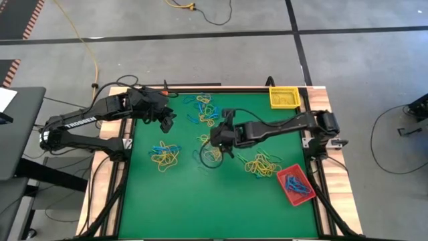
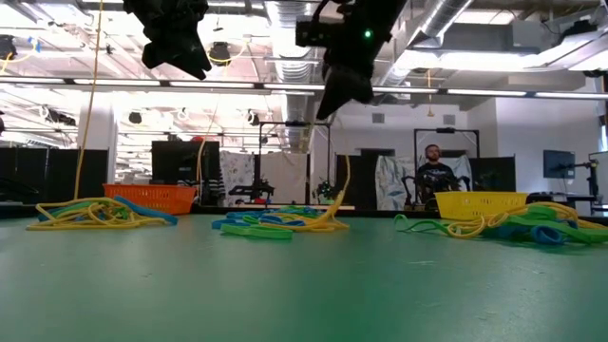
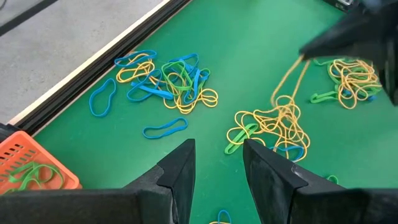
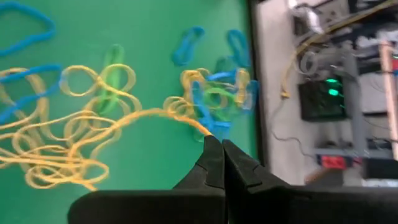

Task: Sort rubber bands into baskets
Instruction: Put the yellow rubber band into the yellow bin

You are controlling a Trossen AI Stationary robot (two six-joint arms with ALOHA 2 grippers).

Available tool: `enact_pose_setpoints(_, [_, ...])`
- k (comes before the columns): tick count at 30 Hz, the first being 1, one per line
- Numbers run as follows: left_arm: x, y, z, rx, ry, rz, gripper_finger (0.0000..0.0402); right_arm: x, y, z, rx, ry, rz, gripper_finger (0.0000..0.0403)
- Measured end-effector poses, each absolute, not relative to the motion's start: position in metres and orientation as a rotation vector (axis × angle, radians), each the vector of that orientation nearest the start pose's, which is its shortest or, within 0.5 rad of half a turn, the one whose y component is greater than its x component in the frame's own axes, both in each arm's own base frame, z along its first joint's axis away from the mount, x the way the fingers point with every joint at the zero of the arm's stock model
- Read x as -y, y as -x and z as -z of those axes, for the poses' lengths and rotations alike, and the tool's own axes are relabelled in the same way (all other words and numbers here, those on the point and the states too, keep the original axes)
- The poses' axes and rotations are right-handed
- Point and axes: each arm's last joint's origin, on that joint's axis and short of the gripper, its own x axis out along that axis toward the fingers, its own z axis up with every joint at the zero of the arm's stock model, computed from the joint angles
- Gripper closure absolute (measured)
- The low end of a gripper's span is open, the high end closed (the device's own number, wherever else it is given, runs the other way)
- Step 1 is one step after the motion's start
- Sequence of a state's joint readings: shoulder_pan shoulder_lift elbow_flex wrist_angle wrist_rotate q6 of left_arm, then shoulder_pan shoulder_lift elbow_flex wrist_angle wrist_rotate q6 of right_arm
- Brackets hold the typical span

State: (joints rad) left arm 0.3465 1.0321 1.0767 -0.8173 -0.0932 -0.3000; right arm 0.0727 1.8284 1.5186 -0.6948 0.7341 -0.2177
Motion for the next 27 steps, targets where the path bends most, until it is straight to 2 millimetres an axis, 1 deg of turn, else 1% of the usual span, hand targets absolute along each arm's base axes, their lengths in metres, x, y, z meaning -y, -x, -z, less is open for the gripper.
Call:
enact_pose_setpoints(5, [-0.069,-0.183,-0.334,-0.706,0.379,-0.531,0.0278,-0.001,-0.370,-0.288,-0.993,0.552,0.580,0.0389])
enact_pose_setpoints(11, [-0.069,-0.183,-0.334,-0.705,0.379,-0.531,0.0278,0.010,-0.342,-0.315,-0.986,0.514,0.702,0.0390])
enact_pose_setpoints(18, [-0.069,-0.183,-0.334,-0.706,0.379,-0.531,0.0278,0.013,-0.312,-0.348,-0.902,0.446,0.752,0.0390])
enact_pose_setpoints(20, [-0.069,-0.183,-0.334,-0.706,0.379,-0.532,0.0278,0.014,-0.305,-0.357,-0.873,0.412,0.727,0.0389])
enact_pose_setpoints(23, [-0.069,-0.183,-0.334,-0.706,0.379,-0.531,0.0278,0.012,-0.301,-0.367,-0.817,0.343,0.652,0.0386])
enact_pose_setpoints(27, [-0.069,-0.183,-0.334,-0.705,0.379,-0.531,0.0278,0.008,-0.304,-0.372,-0.763,0.293,0.517,0.0386])
